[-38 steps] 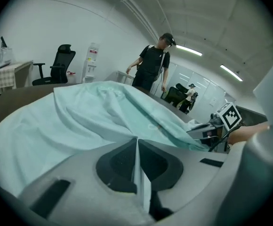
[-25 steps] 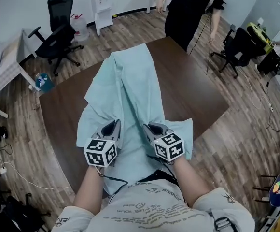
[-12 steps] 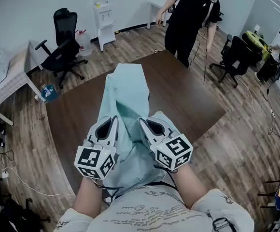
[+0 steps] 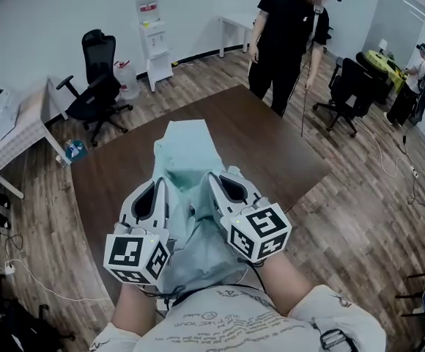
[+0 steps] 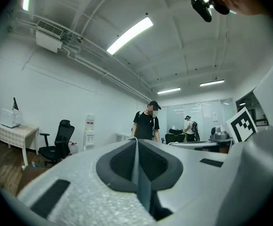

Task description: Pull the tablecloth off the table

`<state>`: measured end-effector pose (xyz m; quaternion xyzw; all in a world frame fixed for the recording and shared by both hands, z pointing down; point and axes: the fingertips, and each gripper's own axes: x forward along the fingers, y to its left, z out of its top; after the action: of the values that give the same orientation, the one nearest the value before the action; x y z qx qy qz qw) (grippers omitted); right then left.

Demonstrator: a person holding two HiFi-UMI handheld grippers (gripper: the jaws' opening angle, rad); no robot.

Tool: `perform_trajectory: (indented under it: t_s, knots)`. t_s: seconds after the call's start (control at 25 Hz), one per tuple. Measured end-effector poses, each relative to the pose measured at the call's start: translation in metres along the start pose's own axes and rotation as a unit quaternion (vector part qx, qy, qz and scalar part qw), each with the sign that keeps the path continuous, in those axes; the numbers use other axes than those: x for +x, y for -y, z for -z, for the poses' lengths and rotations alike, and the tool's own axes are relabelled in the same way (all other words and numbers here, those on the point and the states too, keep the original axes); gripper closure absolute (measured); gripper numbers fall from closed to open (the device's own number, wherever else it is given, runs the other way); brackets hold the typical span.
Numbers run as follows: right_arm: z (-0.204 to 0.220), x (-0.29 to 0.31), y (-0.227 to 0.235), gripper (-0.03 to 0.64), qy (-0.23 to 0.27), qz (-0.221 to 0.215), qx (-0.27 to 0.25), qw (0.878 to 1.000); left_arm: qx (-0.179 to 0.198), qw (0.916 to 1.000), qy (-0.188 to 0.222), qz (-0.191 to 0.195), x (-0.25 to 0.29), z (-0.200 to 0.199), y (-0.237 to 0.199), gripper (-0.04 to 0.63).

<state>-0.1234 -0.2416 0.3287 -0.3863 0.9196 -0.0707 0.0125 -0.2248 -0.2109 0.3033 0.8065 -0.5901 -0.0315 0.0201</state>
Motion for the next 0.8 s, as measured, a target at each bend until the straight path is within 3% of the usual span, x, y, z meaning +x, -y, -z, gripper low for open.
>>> perform_trajectory:
  t_s: [0.28, 0.52, 0.8]
  knots:
    - [-0.025, -0.046, -0.014, 0.603, 0.021, 0.006, 0.001, 1.000, 0.000, 0.9999, 0.010, -0.007, -0.028, -0.022, 0.033, 0.584]
    - [0.005, -0.057, -0.007, 0.603, -0.015, 0.017, 0.011, 1.000, 0.006, 0.9994, -0.023, -0.024, -0.028, 0.011, 0.045, 0.584]
    - [0.018, -0.047, -0.011, 0.603, -0.031, 0.012, 0.018, 0.999, -0.003, 0.9979, -0.048, -0.043, -0.028, 0.029, 0.029, 0.584]
